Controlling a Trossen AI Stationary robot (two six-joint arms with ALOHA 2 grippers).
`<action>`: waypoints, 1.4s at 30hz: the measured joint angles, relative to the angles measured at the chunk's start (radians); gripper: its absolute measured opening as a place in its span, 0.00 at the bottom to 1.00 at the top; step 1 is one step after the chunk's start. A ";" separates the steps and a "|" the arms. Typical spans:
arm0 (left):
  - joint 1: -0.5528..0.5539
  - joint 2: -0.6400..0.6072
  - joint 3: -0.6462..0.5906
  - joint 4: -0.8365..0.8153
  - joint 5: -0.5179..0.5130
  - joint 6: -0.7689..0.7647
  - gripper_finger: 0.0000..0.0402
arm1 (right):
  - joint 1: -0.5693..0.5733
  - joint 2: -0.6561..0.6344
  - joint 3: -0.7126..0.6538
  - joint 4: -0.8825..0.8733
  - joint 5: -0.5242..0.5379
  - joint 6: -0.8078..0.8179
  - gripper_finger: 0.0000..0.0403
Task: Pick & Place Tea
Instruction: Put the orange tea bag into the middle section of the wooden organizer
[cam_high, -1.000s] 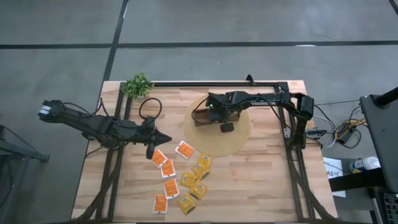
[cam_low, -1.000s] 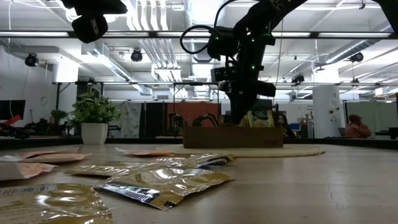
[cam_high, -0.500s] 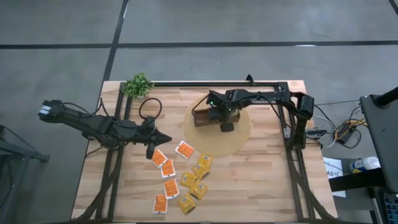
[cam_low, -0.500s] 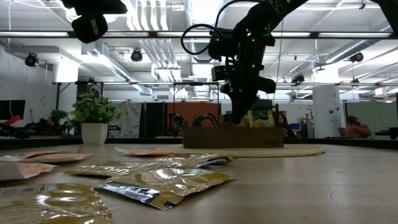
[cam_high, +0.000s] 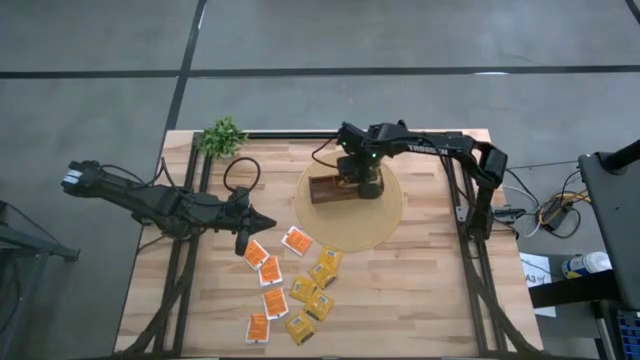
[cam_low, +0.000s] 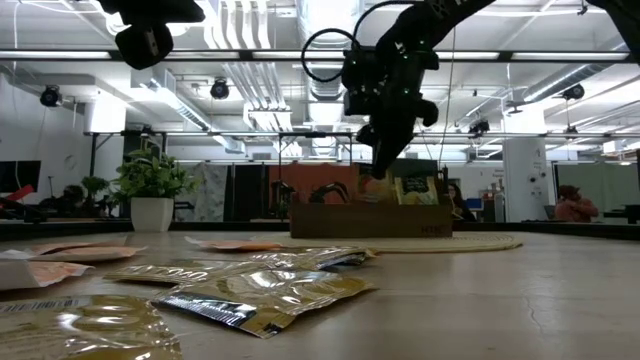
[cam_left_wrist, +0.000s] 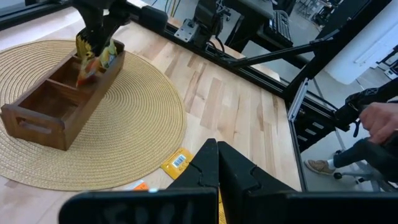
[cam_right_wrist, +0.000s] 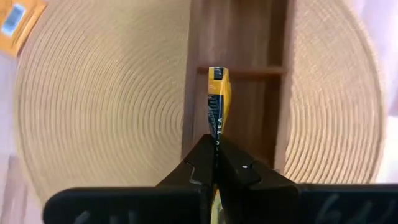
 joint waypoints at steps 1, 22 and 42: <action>0.000 0.000 0.000 0.000 0.000 0.000 0.00 | -0.005 0.000 0.003 -0.017 -0.001 -0.015 0.02; 0.000 0.000 0.000 0.000 -0.021 0.005 0.00 | -0.040 0.000 0.078 -0.080 -0.069 -0.101 0.02; 0.000 0.000 0.000 0.000 -0.036 0.005 0.00 | -0.099 0.044 0.190 -0.170 -0.074 -0.134 0.02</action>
